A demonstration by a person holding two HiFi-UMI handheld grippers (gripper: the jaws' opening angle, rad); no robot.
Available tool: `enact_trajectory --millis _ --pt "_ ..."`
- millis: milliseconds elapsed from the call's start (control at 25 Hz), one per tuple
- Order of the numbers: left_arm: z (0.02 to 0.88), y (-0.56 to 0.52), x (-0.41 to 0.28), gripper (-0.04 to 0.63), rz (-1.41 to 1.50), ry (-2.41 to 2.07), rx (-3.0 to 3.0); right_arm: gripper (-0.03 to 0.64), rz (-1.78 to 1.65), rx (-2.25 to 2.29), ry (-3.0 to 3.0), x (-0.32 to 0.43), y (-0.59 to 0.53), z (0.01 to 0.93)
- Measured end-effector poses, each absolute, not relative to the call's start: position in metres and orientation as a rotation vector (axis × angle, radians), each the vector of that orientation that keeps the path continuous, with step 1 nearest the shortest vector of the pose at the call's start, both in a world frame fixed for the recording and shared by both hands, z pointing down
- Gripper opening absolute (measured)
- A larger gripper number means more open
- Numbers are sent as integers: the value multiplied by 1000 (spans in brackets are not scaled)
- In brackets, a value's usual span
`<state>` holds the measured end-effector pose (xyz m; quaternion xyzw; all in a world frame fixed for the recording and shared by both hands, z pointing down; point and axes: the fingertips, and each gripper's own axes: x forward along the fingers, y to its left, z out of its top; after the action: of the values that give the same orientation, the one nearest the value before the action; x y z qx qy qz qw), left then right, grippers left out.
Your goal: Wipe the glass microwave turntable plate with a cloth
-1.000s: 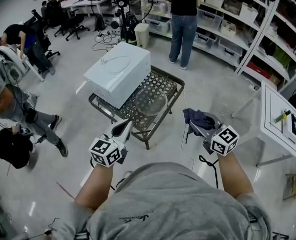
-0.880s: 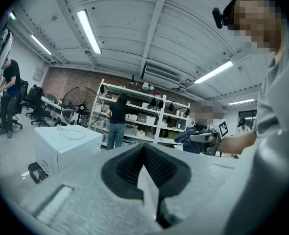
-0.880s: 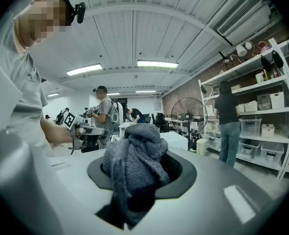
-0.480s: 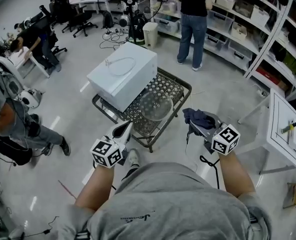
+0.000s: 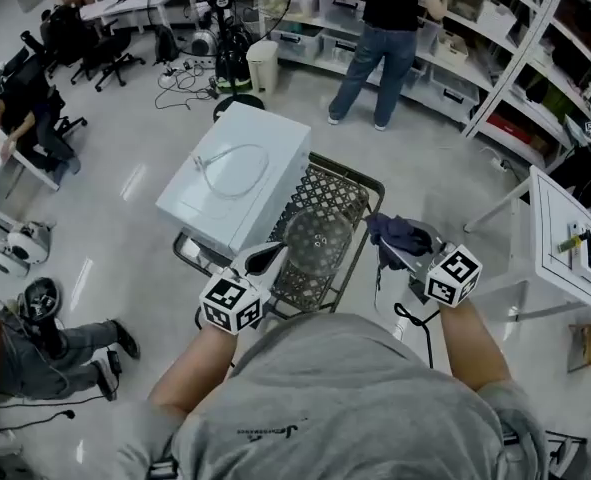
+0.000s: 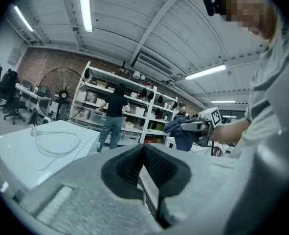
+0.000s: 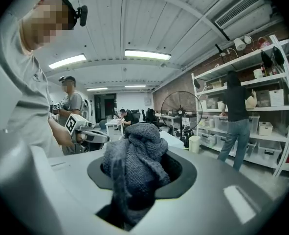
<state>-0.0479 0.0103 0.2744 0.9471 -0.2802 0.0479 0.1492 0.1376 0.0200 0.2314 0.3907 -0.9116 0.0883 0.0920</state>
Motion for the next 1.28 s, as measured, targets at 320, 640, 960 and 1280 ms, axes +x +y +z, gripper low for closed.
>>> enact_trajectory --millis 320,640,960,1280 --pt "304 -48 -22 -1 234 -635 2740 153 361 1247 -2627 139 -43 262" --pt "382 -71 28 -2 333 -807 2621 153 350 1000 -2687 170 -86 329" --pt "489 -68 7 -2 522 -1015 2430 153 403 806 -2698 153 -115 400" --pt "573 -61 -22 -2 625 -1078 2310 153 403 781 -2682 129 -133 456"
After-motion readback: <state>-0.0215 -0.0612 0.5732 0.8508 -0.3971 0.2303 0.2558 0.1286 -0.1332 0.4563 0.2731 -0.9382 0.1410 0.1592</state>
